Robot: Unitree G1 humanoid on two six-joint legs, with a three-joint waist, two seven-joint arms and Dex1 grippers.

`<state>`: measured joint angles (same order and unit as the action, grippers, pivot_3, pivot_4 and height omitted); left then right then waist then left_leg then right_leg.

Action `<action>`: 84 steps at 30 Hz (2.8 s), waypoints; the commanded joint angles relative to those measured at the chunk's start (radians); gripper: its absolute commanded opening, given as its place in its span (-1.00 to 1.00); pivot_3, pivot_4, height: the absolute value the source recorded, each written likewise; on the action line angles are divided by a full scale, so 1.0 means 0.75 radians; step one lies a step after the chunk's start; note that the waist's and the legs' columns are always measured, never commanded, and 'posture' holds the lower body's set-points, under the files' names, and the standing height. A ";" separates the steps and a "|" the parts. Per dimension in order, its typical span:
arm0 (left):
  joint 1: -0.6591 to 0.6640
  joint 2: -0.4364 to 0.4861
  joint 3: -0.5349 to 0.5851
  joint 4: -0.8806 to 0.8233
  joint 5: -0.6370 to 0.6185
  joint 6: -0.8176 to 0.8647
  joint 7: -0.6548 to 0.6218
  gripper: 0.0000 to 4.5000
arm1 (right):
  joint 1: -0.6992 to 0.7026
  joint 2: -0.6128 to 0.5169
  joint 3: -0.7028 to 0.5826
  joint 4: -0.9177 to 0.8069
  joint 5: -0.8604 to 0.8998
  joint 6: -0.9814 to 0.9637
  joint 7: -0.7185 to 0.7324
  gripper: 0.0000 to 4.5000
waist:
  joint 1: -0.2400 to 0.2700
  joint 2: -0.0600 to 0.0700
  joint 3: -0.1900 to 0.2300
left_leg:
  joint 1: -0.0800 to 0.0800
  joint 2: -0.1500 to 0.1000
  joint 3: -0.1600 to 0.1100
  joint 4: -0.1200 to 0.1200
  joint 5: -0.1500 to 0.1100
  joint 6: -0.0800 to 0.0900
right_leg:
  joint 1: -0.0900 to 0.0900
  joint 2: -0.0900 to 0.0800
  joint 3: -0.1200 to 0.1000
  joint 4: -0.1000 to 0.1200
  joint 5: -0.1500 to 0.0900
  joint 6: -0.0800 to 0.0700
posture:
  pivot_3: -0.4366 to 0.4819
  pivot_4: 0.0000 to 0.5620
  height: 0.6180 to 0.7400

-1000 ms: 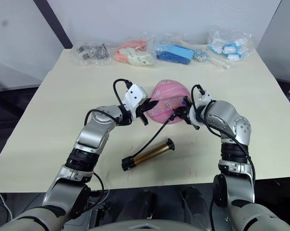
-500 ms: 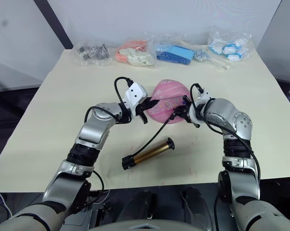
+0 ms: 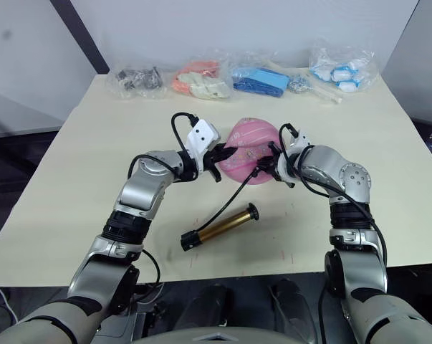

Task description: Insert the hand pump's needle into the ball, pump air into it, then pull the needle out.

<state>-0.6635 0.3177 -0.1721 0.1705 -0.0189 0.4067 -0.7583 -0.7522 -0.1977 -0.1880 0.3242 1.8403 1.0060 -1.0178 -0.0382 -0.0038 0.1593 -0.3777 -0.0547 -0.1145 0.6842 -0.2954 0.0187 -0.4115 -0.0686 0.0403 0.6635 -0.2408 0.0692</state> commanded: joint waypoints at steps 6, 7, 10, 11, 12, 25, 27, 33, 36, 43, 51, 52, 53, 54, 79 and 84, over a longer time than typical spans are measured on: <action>0.048 -0.066 -0.137 -0.041 -0.034 0.024 -0.108 -0.99 | -0.077 0.056 -0.073 0.087 -0.126 -0.092 0.043 -0.83 | -0.005 0.000 -0.006 | 0.000 0.000 0.000 0.000 0.000 0.000 | 0.000 0.000 0.000 0.000 0.000 0.000 | -0.05 -0.47 1.00; 0.048 -0.066 -0.137 -0.042 -0.033 0.024 -0.109 -0.99 | -0.080 0.063 -0.082 0.093 -0.133 -0.097 0.041 -0.83 | -0.005 0.000 -0.007 | 0.001 0.000 0.000 -0.001 0.000 0.000 | 0.000 0.000 0.000 0.000 0.000 0.000 | -0.05 -0.47 1.00; 0.050 -0.067 -0.136 -0.044 -0.033 0.027 -0.110 -0.99 | -0.088 0.080 -0.102 0.107 -0.164 -0.098 0.041 -0.83 | -0.006 0.000 -0.008 | 0.001 0.000 0.000 -0.001 0.000 0.000 | 0.001 0.000 0.000 0.000 0.000 0.000 | -0.05 -0.47 1.00; 0.050 -0.068 -0.136 -0.044 -0.033 0.028 -0.111 -0.99 | -0.091 0.088 -0.109 0.111 -0.172 -0.100 0.039 -0.83 | -0.006 0.000 -0.009 | 0.002 0.000 0.000 -0.001 0.000 0.000 | 0.001 0.000 0.001 0.000 0.000 0.000 | -0.05 -0.47 1.00; 0.052 -0.069 -0.138 -0.046 -0.033 0.029 -0.112 -0.99 | -0.095 0.099 -0.117 0.115 -0.179 -0.106 0.038 -0.83 | -0.006 0.000 -0.010 | 0.002 0.000 0.000 -0.001 0.000 0.000 | 0.001 0.000 0.001 0.000 0.000 0.000 | -0.05 -0.47 1.00; 0.061 -0.081 -0.146 -0.057 -0.033 0.043 -0.123 -0.99 | -0.134 0.187 -0.207 0.204 -0.344 -0.156 0.046 -0.83 | -0.011 0.000 -0.019 | 0.023 0.003 0.005 -0.012 0.000 0.000 | 0.015 0.003 0.006 -0.004 0.000 0.000 | -0.05 -0.47 1.00; 0.062 -0.083 -0.144 -0.060 -0.036 0.046 -0.123 -0.99 | -0.139 0.199 -0.221 0.219 -0.372 -0.159 0.042 -0.83 | -0.011 -0.001 -0.020 | 0.024 0.004 0.005 -0.012 0.000 0.000 | 0.016 0.004 0.006 -0.005 0.000 0.000 | -0.05 -0.47 1.00; 0.066 -0.085 -0.143 -0.058 -0.034 0.046 -0.119 -0.99 | -0.155 0.235 -0.256 0.239 -0.426 -0.161 0.045 -0.83 | -0.013 -0.003 -0.023 | 0.027 0.004 0.005 -0.014 0.000 0.000 | 0.018 0.005 0.007 -0.006 0.000 0.000 | -0.05 -0.47 1.00; 0.069 -0.088 -0.142 -0.060 -0.036 0.051 -0.117 -0.99 | -0.160 0.253 -0.269 0.239 -0.461 -0.153 0.057 -0.83 | -0.014 -0.003 -0.023 | 0.031 0.005 0.006 -0.017 0.000 0.000 | 0.022 0.005 0.007 -0.007 -0.001 0.000 | -0.05 -0.47 1.00; 0.049 -0.095 -0.122 -0.035 -0.035 0.060 -0.100 -0.99 | -0.129 0.236 -0.242 0.177 -0.520 -0.024 0.149 -0.83 | -0.022 -0.003 -0.024 | 0.034 0.005 0.007 -0.019 0.000 0.000 | 0.023 0.006 0.008 -0.008 -0.001 0.000 | -0.05 -0.47 1.00; 0.024 -0.104 -0.100 0.008 -0.010 0.065 -0.069 -0.99 | -0.067 0.204 -0.216 -0.029 -0.462 0.171 0.128 -0.83 | -0.005 -0.002 -0.023 | 0.029 0.005 0.006 -0.019 0.000 0.000 | 0.021 0.005 0.007 -0.010 -0.001 0.000 | -0.05 -0.47 1.00; 0.024 -0.106 -0.101 0.011 -0.007 0.063 -0.068 -0.99 | -0.058 0.204 -0.212 -0.055 -0.450 0.189 0.116 -0.83 | -0.003 -0.002 -0.023 | 0.028 0.005 0.005 -0.019 0.000 0.000 | 0.020 0.005 0.006 -0.011 -0.001 0.000 | -0.05 -0.47 1.00; 0.024 -0.107 -0.101 0.014 -0.005 0.061 -0.067 -0.99 | -0.052 0.204 -0.209 -0.072 -0.444 0.201 0.109 -0.83 | -0.001 -0.002 -0.023 | 0.027 0.005 0.003 -0.019 0.000 0.000 | 0.020 0.005 0.005 -0.012 -0.001 0.000 | -0.05 -0.47 1.00; 0.024 -0.106 -0.105 0.019 0.003 0.058 -0.064 -0.99 | -0.042 0.202 -0.204 -0.093 -0.436 0.214 0.097 -0.83 | 0.001 -0.002 -0.023 | 0.025 0.005 0.002 -0.019 0.000 0.000 | 0.019 0.005 0.004 -0.012 -0.001 0.000 | -0.05 -0.47 1.00; 0.004 -0.108 -0.078 0.092 0.049 0.041 0.002 -1.00 | 0.036 -0.003 -0.101 -0.289 -0.380 0.385 0.182 0.40 | 0.039 0.005 -0.018 | 0.012 0.002 -0.007 -0.021 0.000 0.000 | 0.016 0.001 -0.006 -0.028 -0.001 0.000 | -0.05 -0.47 1.00; 0.003 -0.123 -0.081 0.101 0.048 0.040 0.012 -1.00 | 0.075 -0.115 -0.026 -0.414 -0.382 0.442 0.271 0.40 | 0.040 0.005 -0.018 | 0.009 0.000 -0.011 -0.021 0.000 0.000 | 0.016 -0.002 -0.011 -0.029 -0.001 0.000 | -0.05 -0.47 1.00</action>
<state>-0.6758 0.2422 -0.1784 0.2097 0.0083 0.4196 -0.7464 -0.6904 -0.2777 -0.2149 0.0656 1.5393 1.3292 -0.8410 -0.0082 0.0003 0.1458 -0.3708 -0.0550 -0.1231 0.6684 -0.2955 0.0189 -0.3992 -0.0700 0.0318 0.6420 -0.2413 0.0692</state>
